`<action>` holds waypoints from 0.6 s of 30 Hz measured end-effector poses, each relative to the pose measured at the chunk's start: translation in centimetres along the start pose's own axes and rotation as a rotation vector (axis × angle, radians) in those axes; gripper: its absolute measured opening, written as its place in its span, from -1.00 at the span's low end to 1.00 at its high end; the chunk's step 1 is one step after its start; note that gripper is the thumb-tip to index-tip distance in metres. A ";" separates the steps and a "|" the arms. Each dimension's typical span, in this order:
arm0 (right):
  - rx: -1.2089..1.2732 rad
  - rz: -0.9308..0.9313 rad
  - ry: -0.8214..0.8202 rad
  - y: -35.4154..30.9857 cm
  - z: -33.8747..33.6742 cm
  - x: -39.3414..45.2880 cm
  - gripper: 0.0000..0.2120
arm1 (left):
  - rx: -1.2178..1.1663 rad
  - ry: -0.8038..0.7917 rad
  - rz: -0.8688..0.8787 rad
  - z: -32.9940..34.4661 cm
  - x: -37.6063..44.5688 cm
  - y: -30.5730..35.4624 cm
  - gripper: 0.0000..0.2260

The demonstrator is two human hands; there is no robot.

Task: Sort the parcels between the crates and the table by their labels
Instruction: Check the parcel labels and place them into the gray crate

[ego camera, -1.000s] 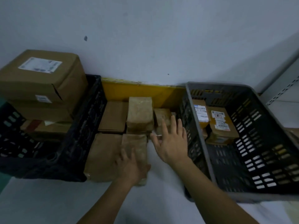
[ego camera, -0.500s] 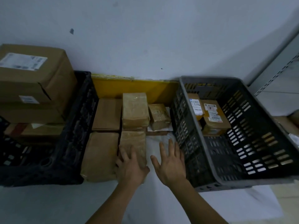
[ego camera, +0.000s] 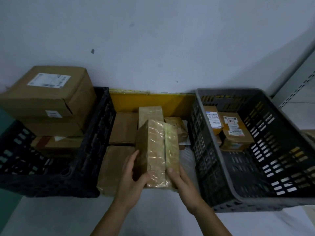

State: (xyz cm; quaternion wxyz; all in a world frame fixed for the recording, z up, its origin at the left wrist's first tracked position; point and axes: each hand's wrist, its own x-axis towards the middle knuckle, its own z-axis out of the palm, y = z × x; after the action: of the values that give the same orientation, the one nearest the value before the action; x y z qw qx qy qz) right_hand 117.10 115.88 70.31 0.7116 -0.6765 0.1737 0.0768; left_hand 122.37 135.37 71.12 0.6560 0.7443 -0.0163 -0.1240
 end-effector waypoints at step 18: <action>-0.205 -0.312 0.273 -3.3 -0.5 -1.7 -0.07 | 0.046 0.062 0.153 -0.2 -0.1 3.9 -0.49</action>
State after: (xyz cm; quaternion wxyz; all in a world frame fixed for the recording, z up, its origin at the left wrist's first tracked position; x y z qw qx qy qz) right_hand 116.61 115.40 74.03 0.6123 -0.7679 0.1531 -0.1094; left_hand 122.87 134.99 74.97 0.6463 0.7594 -0.0557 -0.0500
